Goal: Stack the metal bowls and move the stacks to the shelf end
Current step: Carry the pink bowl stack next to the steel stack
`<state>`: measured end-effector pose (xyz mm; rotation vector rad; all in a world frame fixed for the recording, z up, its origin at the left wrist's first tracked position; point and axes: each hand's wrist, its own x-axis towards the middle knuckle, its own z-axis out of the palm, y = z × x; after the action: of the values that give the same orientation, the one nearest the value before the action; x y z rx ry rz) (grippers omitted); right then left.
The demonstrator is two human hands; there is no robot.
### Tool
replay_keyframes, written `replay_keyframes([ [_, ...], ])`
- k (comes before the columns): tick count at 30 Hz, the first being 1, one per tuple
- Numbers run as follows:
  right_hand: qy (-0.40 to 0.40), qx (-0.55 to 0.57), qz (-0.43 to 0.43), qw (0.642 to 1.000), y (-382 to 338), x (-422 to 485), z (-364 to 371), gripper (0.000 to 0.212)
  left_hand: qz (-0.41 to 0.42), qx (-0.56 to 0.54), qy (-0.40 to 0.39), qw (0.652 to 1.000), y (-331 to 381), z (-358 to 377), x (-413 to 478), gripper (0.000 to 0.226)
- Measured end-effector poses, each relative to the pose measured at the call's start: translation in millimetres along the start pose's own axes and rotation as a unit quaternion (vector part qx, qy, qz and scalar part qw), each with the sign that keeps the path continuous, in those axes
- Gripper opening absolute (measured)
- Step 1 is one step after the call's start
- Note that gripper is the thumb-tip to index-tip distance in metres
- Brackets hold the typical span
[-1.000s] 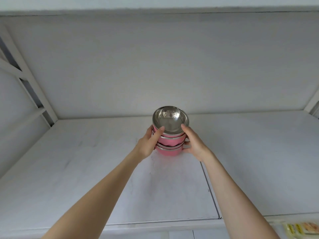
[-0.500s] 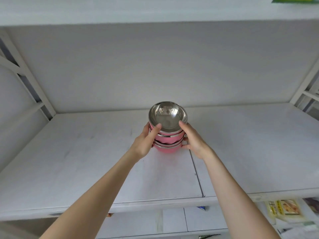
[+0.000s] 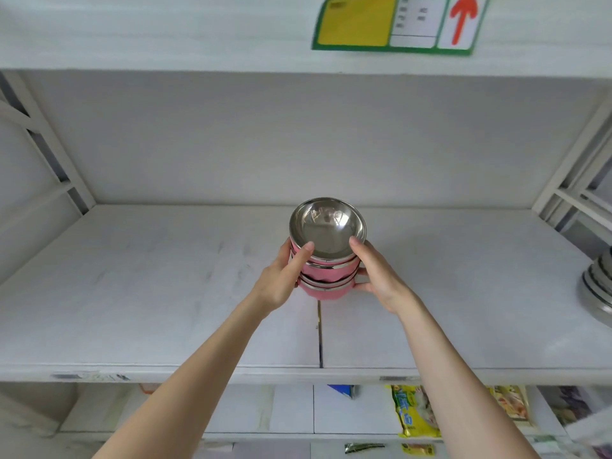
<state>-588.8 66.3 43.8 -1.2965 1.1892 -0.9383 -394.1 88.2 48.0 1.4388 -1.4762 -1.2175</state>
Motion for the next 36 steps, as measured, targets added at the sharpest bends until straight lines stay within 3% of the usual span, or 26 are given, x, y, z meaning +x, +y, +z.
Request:
replay_keyframes([
  [4, 0.023, 0.005, 0.002, 1.000, 9, -21, -29, 0.065, 0.008, 0.009, -0.015, 1.000, 8, 34, -8, 0.099],
  [10, 0.012, 0.006, 0.000, 1.000, 18, -44, -76, 0.058, -0.001, 0.006, -0.010, 1.000, 19, 83, -15, 0.103],
  [14, -0.002, -0.003, 0.000, 1.000, 19, -55, -117, 0.057, 0.006, -0.001, 0.001, 1.000, 32, 123, -18, 0.088],
  [19, -0.017, -0.013, -0.010, 1.000, 23, -74, -170, 0.051, 0.008, -0.009, 0.010, 1.000, 47, 178, -23, 0.092],
  [36, 0.043, 0.028, 0.000, 0.999, 58, -115, -343, 0.037, 0.007, 0.003, -0.056, 0.998, 92, 354, 16, 0.097],
])
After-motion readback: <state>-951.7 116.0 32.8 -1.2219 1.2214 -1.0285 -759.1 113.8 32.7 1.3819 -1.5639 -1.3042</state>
